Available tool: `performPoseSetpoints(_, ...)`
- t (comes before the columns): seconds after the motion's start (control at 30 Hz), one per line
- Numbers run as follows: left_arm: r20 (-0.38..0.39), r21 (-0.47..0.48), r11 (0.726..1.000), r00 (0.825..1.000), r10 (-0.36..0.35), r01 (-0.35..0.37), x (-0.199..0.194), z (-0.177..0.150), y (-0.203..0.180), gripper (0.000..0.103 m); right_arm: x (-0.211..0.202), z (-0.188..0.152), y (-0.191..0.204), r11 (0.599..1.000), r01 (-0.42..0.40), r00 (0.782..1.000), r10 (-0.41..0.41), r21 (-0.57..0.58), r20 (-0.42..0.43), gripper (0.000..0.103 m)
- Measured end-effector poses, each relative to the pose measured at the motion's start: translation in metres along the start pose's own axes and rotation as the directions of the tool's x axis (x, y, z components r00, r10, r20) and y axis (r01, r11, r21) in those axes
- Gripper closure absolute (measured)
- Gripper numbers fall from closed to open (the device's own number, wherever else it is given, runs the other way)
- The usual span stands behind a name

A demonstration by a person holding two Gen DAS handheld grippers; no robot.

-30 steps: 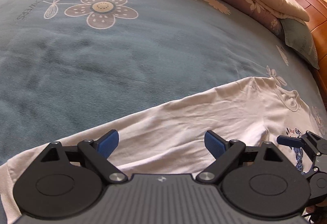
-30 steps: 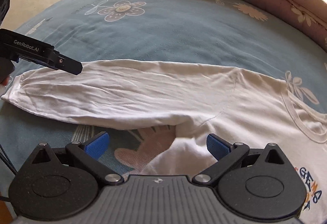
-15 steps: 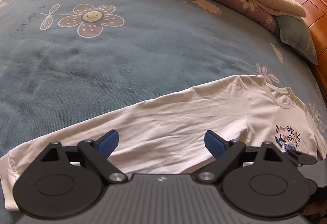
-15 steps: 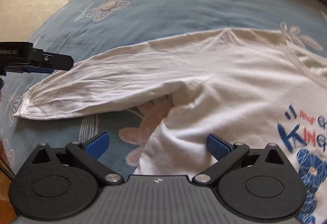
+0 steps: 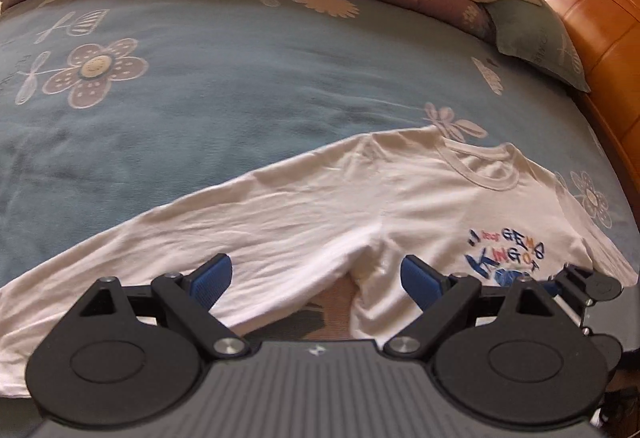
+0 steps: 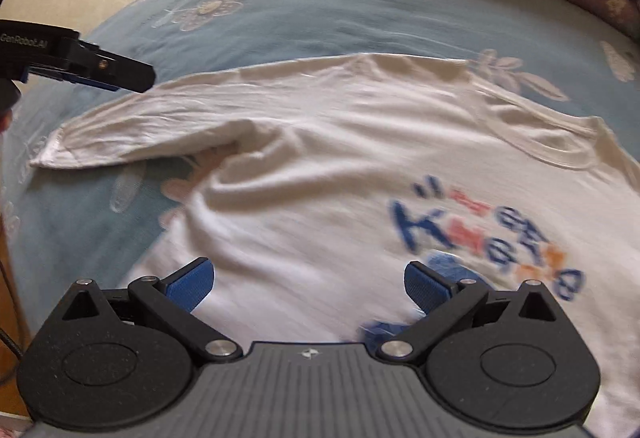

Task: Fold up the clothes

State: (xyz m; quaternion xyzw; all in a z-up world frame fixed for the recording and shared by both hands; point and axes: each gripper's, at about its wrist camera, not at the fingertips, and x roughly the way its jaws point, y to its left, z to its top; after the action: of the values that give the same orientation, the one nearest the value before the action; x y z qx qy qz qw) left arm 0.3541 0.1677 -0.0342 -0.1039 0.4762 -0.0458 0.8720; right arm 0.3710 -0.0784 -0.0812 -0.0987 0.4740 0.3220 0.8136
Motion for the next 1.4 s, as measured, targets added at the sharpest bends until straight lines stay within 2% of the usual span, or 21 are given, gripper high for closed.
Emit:
performPoseSetpoints(0.1,-0.042,0.073,0.994,0.996,-0.076,0.078,0.023,-0.004,-0.045,0.012,-0.019,-0.029,-0.04,0.995,0.099,0.995,-0.099,-0.028,-0.011,0.0)
performPoseSetpoints(0.2,-0.1,0.171,0.975,0.987,-0.124,0.14,0.049,-0.013,-0.086,0.012,-0.024,-0.056,-0.064,0.989,0.148,0.988,-0.148,-0.019,-0.046,0.0)
performPoseSetpoints(0.3,-0.146,0.235,0.955,0.978,-0.152,0.184,0.07,-0.022,-0.113,0.012,-0.029,-0.077,-0.076,0.987,0.161,0.987,-0.16,0.021,-0.033,0.0)
performPoseSetpoints(0.4,-0.168,0.273,0.941,0.973,-0.159,0.201,0.089,-0.024,-0.129,0.012,-0.03,-0.092,-0.069,0.981,0.192,0.981,-0.192,-0.003,0.017,0.0)
performPoseSetpoints(0.53,-0.169,0.252,0.955,0.979,-0.115,0.156,0.113,-0.016,-0.123,0.012,-0.031,-0.099,-0.066,0.977,0.211,0.975,-0.212,0.016,0.062,0.0)
performPoseSetpoints(0.67,-0.166,0.129,0.975,0.973,-0.158,0.18,0.122,0.008,-0.1,0.012,-0.033,-0.103,-0.069,0.98,0.2,0.975,-0.201,0.019,0.091,0.0)
performPoseSetpoints(0.77,-0.168,0.047,0.986,0.975,-0.148,0.158,0.13,0.031,-0.089,0.011,-0.033,-0.105,-0.068,0.98,0.2,0.974,-0.201,0.019,0.105,0.0)
performPoseSetpoints(0.93,-0.169,-0.055,0.985,0.971,-0.17,0.163,0.152,0.064,-0.07,0.011,-0.032,-0.107,-0.069,0.98,0.198,0.973,-0.198,0.02,0.115,0.0)
performPoseSetpoints(1.0,-0.148,-0.059,0.985,0.975,-0.168,0.161,0.156,0.075,-0.068,0.011,-0.032,-0.108,-0.07,0.98,0.196,0.973,-0.197,0.019,0.12,0.0)
performPoseSetpoints(1.1,-0.102,-0.03,0.994,0.989,-0.109,0.106,0.164,0.091,-0.065,0.011,-0.032,-0.109,-0.07,0.98,0.197,0.972,-0.197,0.019,0.125,0.0)
performPoseSetpoints(1.23,-0.096,-0.053,0.994,0.99,-0.102,0.098,0.177,0.104,-0.06,0.011,-0.032,-0.111,-0.068,0.98,0.2,0.97,-0.201,0.017,0.135,0.0)
performPoseSetpoints(1.4,-0.103,0.046,0.993,0.989,-0.102,0.108,0.153,0.096,-0.076,0.011,-0.034,-0.106,-0.07,0.981,0.191,0.975,-0.192,0.013,0.109,0.0)
